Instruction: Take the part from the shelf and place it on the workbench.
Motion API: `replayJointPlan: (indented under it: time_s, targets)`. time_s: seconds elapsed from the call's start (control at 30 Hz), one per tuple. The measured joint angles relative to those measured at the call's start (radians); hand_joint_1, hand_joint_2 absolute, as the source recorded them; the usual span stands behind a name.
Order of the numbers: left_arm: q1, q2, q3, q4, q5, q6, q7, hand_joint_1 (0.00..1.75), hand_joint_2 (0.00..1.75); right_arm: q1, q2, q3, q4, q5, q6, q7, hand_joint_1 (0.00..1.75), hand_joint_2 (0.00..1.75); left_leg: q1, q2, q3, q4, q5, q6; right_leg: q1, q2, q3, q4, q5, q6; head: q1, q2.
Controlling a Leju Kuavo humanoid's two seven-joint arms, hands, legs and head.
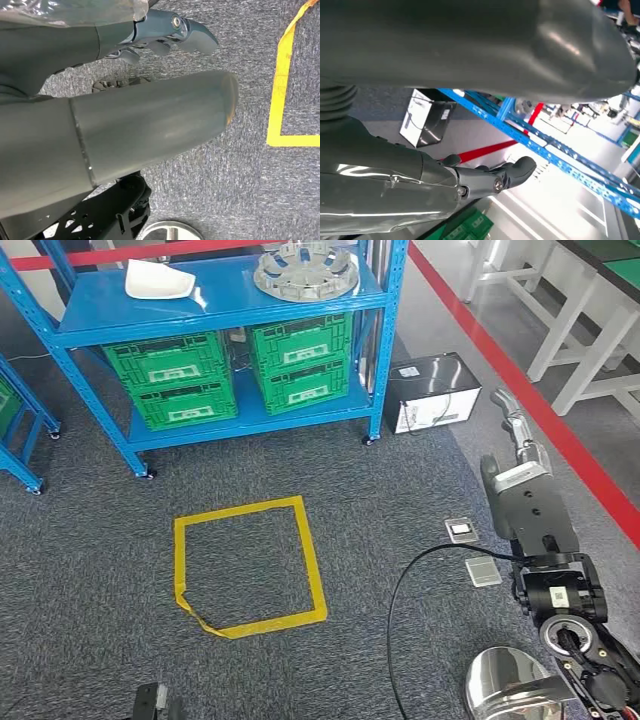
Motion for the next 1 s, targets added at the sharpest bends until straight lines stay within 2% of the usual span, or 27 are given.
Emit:
replayJointPlan:
  time_s: [0.17,0.63,1.0]
  targets:
    - [0.0,-0.002,-0.006,0.0,0.001,0.003,0.0,0.0,0.0,0.014,0.002,0.001,0.0,0.018,-0.038,-0.014,0.0,0.0,0.0,0.0,0.0,0.0,0.0,0.0,0.0,0.0,0.0,0.0,0.0,0.0,0.0,0.0]
    - [0.0,-0.002,-0.019,0.0,0.008,-0.011,0.001,0.0,0.0,0.037,0.006,0.005,0.0,0.038,-0.067,0.008,0.0,0.0,0.0,0.0,0.0,0.0,0.0,0.0,0.0,0.0,0.0,0.0,0.0,0.0,0.0,0.0]
    - [-0.003,-0.001,-0.03,0.0,0.008,-0.025,0.01,0.0,0.0,0.036,0.006,0.019,0.0,0.068,0.039,0.011,0.0,0.0,0.0,0.0,0.0,0.0,0.0,0.0,0.0,0.0,0.0,0.0,0.0,0.0,0.0,0.0]
